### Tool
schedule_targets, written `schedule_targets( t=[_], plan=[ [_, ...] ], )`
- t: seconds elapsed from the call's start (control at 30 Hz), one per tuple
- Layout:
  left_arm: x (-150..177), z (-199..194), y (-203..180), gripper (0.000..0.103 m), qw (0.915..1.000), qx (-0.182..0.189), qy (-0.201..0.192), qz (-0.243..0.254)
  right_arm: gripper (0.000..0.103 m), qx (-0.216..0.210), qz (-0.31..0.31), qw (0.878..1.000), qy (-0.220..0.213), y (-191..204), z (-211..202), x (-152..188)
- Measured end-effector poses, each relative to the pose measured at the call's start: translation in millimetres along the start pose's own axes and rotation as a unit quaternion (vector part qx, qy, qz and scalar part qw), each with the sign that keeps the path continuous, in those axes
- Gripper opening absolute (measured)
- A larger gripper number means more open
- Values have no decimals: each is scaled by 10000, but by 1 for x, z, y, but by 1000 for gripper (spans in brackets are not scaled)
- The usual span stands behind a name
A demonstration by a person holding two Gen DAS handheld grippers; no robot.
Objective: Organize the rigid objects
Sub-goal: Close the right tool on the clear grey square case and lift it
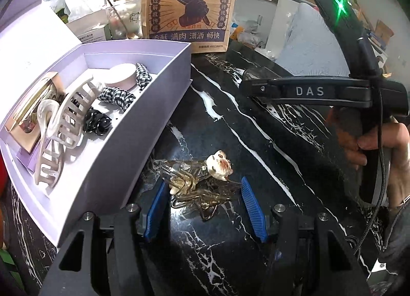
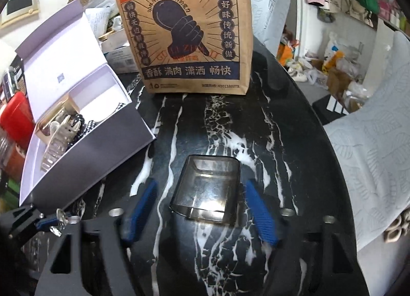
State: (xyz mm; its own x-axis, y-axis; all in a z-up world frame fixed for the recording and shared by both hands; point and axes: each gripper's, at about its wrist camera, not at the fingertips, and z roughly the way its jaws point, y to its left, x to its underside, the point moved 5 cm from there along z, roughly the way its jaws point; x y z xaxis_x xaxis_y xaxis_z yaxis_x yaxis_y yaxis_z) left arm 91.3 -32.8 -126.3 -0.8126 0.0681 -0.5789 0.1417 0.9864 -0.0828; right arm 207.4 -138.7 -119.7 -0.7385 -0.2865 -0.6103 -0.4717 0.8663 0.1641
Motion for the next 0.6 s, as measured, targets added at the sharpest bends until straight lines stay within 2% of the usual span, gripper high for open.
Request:
schedule_targets(
  t=[0.07,0.37,0.6],
  plan=[
    [2,-2,0,57,10000,-28,-5,23,50,28,14,10000,-19,-2,-1,1],
    [6,-2,-7,57,9998,-109,-15,160,50,-92,136,9999,-13,2,-23,23],
    [21,-12,-17,57,9995,-95,31,290,50,-216,210,9995,94,23,-52,71]
  ],
)
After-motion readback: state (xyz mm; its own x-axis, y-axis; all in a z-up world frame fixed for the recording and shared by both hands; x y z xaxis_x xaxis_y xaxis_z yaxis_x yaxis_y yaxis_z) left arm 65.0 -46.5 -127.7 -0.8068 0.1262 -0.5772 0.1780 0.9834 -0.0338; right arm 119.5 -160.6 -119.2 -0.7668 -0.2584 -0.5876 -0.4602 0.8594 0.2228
